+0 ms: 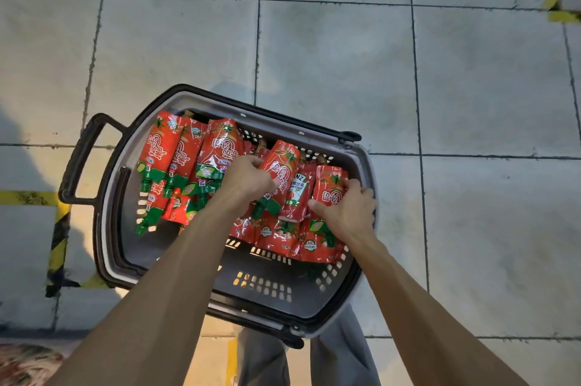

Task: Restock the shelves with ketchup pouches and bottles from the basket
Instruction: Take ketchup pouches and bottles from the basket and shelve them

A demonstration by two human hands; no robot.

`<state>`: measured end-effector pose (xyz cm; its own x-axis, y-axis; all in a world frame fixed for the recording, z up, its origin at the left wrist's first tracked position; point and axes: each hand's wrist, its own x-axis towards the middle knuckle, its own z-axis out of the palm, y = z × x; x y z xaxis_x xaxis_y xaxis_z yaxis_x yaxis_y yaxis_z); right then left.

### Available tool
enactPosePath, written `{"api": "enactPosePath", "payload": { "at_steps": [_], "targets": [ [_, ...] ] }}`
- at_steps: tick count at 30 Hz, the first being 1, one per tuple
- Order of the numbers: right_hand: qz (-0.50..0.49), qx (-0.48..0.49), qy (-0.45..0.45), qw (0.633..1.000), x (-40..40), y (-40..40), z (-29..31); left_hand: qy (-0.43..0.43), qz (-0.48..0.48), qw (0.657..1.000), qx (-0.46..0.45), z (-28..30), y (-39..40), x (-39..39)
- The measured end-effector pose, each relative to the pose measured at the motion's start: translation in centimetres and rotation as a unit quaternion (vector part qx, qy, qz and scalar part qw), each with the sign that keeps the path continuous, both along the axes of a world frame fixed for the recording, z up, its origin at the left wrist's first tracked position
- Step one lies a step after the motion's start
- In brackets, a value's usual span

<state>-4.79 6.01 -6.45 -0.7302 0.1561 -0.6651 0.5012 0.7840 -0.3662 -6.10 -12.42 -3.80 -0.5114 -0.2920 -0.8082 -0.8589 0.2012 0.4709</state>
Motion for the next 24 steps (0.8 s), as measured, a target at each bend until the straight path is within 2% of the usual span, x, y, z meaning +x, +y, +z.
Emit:
{"api": "enactPosePath", "payload": {
  "at_steps": [3, 7, 11, 14, 19, 24],
  "targets": [
    [-0.030, -0.054, 0.018, 0.998, 0.7, -0.6, -0.3, 0.011, 0.030, 0.999, 0.015, 0.3, -0.2, 0.5],
    [-0.121, -0.078, 0.031, 0.989, 0.6, -0.5, -0.2, 0.004, 0.062, 0.997, 0.055, 1.0, -0.7, 1.4],
    [-0.159, -0.163, -0.022, 0.974, 0.8, 0.3, 0.6, 0.020, 0.103, 0.989, 0.104, 2.3, -1.2, 3.1],
    [-0.212, -0.250, -0.057, 0.943, 1.2, 0.6, 2.4, 0.044, 0.137, 0.980, 0.134, 3.9, -1.8, 5.0],
    [-0.212, -0.330, -0.059, 0.918, 1.7, 0.4, 9.6, 0.080, 0.222, 0.953, 0.192, 9.3, -3.1, 8.8],
    [-0.156, -0.392, -0.053, 0.905, 3.6, -0.9, 21.5, 0.121, 0.282, 0.924, 0.227, 19.5, -4.0, 13.8]
  ]
}}
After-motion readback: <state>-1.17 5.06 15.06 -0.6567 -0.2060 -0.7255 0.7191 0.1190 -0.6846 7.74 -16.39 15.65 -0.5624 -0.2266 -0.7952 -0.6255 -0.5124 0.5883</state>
